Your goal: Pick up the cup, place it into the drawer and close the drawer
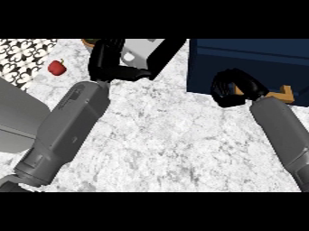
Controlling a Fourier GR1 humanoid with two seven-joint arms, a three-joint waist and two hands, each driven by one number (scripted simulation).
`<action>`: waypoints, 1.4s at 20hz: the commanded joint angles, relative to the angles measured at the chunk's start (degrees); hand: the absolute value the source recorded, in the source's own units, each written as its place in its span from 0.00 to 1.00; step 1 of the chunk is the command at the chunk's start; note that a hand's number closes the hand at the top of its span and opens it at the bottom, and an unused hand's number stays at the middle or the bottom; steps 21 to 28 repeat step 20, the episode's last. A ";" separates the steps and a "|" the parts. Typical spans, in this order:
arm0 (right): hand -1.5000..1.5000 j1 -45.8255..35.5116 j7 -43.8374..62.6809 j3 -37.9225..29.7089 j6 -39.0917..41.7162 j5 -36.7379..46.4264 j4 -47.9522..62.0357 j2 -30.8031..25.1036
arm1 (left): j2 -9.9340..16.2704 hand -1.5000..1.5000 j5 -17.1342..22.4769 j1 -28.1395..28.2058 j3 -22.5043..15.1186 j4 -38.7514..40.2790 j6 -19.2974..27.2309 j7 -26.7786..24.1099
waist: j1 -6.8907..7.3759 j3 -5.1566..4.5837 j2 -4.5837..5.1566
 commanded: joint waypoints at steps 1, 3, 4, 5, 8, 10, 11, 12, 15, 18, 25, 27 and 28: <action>1.00 -8.50 3.09 -5.64 -2.59 -1.56 4.98 -4.75 | 0.94 0.00 0.15 1.74 -0.58 -1.63 -2.18 0.89 | 2.16 -0.28 0.84; 1.00 -9.32 3.08 -5.99 -1.82 -1.95 4.88 -5.78 | 0.84 0.00 0.03 2.17 -1.00 -2.48 -2.47 1.17 | 2.12 -0.30 0.69; 1.00 -9.19 2.26 -6.68 -1.45 -2.73 4.28 -6.69 | 1.36 0.00 -0.31 3.16 -1.09 -2.63 -2.46 0.35 | 2.73 -0.28 0.75; 1.00 -9.71 3.00 -6.67 -0.83 -2.88 4.52 -6.57 | 0.67 0.00 0.07 2.66 -0.83 -2.79 -2.18 0.56 | 2.44 -0.32 0.94; 1.00 -9.73 2.72 -7.38 0.49 -4.07 3.69 -7.60 | 2.18 0.00 -0.04 3.19 -1.06 -3.10 -3.72 1.20 | 3.15 -0.33 1.22; 1.00 -9.66 2.96 -7.51 1.29 -4.53 3.35 -7.90 | 1.31 0.00 -0.10 4.55 -1.69 -3.63 -4.37 0.78 | 3.43 -0.39 1.13; 1.00 -9.21 2.91 -7.65 1.76 -4.78 3.10 -8.54 | 2.18 0.00 0.22 3.82 -1.22 -4.13 -4.34 1.49 | 4.08 -0.35 1.00; 1.00 -9.69 2.23 -7.78 2.98 -5.17 2.45 -9.39 | 1.91 0.00 0.34 3.73 -0.92 -4.07 -4.34 0.80 | 3.26 -0.40 1.21; 1.00 -9.54 2.73 -8.16 4.15 -6.07 1.55 -9.84 | 1.46 0.00 0.89 4.30 -0.85 -4.23 -4.70 1.38 | 3.86 -0.47 1.47; 1.00 -8.53 2.39 -8.71 5.59 -7.24 0.94 -10.36 | 2.29 0.00 1.06 5.02 -0.87 -5.12 -5.61 1.65 | 4.68 -0.41 1.11; 1.00 -7.98 2.41 -8.39 5.73 -7.16 0.49 -10.40 | 2.75 0.00 0.74 6.32 -1.15 -4.68 -5.88 1.55 | 4.68 -0.41 1.37; 1.00 -7.98 2.41 -8.39 5.73 -7.16 0.49 -10.40 | 2.75 0.00 0.74 6.32 -1.15 -4.68 -5.88 1.55 | 4.68 -0.41 1.37; 1.00 -7.98 2.41 -8.39 5.73 -7.16 0.49 -10.40 | 2.75 0.00 0.74 6.32 -1.15 -4.68 -5.88 1.55 | 4.68 -0.41 1.37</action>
